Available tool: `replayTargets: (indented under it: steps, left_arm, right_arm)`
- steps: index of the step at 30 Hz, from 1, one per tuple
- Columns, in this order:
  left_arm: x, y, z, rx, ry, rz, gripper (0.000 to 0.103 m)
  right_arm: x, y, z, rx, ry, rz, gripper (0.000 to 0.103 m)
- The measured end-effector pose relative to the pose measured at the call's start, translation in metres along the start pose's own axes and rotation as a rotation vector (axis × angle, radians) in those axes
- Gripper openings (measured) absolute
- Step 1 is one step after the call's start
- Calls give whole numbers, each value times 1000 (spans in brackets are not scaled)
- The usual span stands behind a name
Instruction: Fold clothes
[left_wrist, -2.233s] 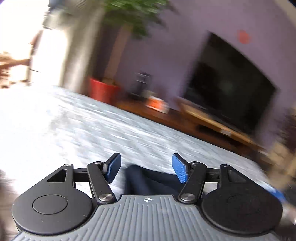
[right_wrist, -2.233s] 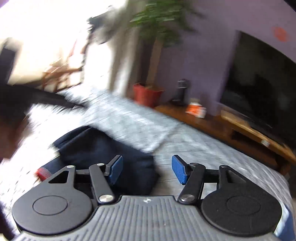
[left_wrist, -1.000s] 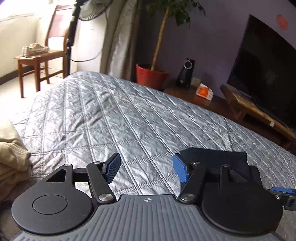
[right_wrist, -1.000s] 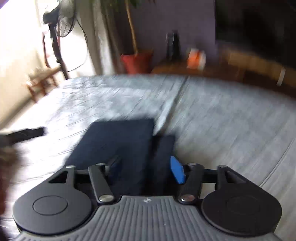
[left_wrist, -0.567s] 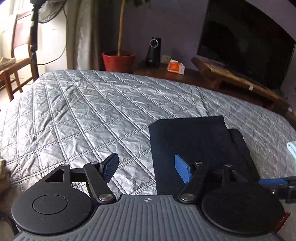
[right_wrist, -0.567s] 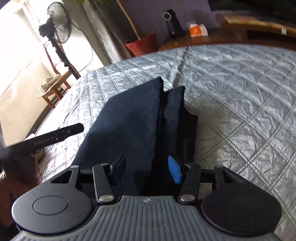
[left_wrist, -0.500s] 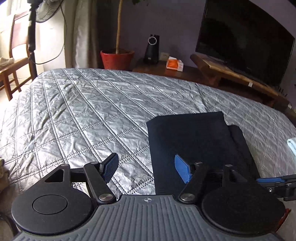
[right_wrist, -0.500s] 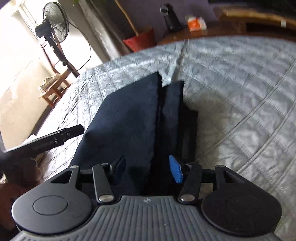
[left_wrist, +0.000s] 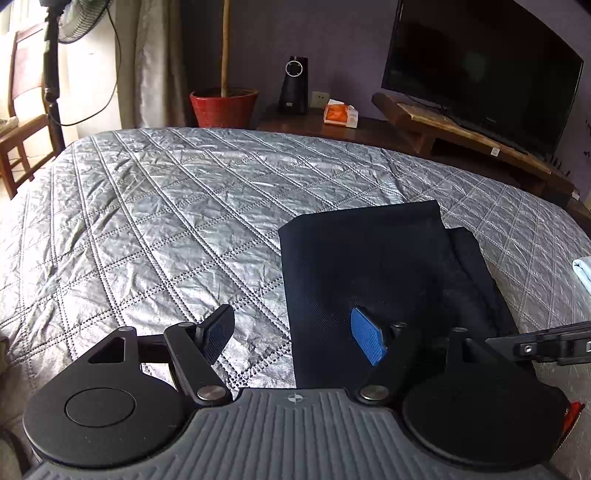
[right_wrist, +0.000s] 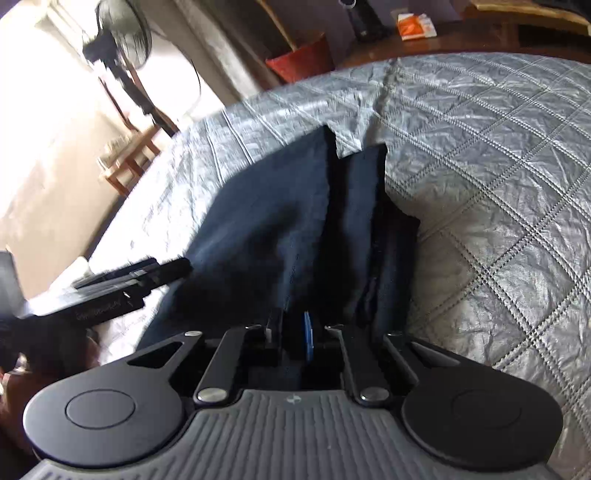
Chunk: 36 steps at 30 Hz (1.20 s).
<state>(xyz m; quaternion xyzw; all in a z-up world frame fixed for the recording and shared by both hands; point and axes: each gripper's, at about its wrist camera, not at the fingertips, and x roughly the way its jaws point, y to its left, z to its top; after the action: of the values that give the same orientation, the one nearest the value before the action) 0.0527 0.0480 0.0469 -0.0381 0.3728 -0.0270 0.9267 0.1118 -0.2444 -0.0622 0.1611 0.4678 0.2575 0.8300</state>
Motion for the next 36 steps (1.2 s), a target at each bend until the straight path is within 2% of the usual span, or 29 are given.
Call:
replayTargets:
  steps: [5, 9, 12, 15, 19, 21, 23, 26, 29, 31, 34, 36]
  left_arm:
    - [-1, -1, 2, -3, -12, -4, 76]
    - [-3, -1, 3, -14, -22, -11, 76]
    - [-6, -4, 3, -4, -27, -32, 77]
    - [-7, -10, 1, 31, -30, -55, 77]
    - [2, -19, -4, 77, 22, -61, 81]
    - [6, -25, -9, 105, 45, -58, 81]
    - [5, -29, -12, 129, 47, -65, 81]
    - [5, -36, -15, 155, 55, -74, 81]
    - [6, -40, -18, 170, 63, -89, 82]
    - [8, -43, -21, 182, 74, -98, 83]
    - [10, -46, -26, 199, 92, -112, 84]
    - [11, -49, -28, 211, 100, -113, 84]
  right_arm:
    - [-30, 10, -11, 35, -105, 6, 5]
    - [-54, 23, -25, -3, -159, -61, 5]
    - [-41, 19, -30, -74, -148, -182, 6]
    - [-28, 20, -23, -122, -98, -236, 9]
    - [-13, 19, -13, -175, -37, -303, 12]
    - [-24, 16, -12, -154, -63, -341, 13]
    - [-38, 20, -11, -165, -124, -379, 22]
    - [-52, 34, 4, -201, -209, -330, 25]
    - [-37, 49, 30, -265, -203, -283, 26]
    - [-14, 47, 45, -262, -148, -234, 26]
    - [22, 32, 55, -256, -46, -231, 25]
    - [28, 15, 52, -254, -35, -253, 15]
